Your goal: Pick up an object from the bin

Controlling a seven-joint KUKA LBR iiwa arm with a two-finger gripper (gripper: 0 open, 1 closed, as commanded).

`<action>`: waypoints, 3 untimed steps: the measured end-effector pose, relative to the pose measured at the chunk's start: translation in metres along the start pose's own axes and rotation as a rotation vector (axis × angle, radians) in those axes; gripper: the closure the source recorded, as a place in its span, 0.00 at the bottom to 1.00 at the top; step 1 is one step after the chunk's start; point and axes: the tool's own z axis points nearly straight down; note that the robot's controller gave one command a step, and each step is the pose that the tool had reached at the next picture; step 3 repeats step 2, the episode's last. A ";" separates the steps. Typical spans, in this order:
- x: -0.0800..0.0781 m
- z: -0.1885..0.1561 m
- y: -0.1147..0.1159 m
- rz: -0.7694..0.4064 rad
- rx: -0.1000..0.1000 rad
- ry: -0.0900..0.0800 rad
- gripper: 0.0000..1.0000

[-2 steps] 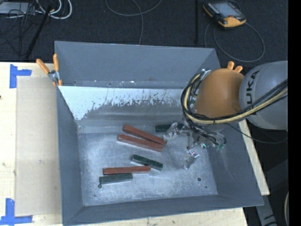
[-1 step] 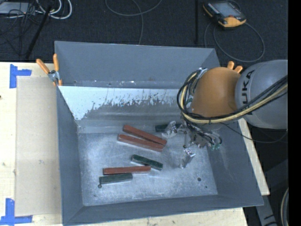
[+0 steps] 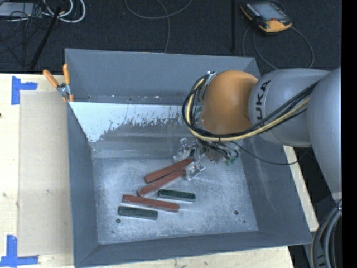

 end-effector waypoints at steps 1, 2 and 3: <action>0.000 0.000 0.000 0.001 0.000 0.000 1.00; 0.021 -0.138 0.009 0.007 -0.004 0.014 1.00; 0.021 -0.138 0.009 0.007 -0.004 0.014 1.00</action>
Offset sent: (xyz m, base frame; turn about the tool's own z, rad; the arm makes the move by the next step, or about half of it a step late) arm -0.0252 -0.0029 0.1379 0.0070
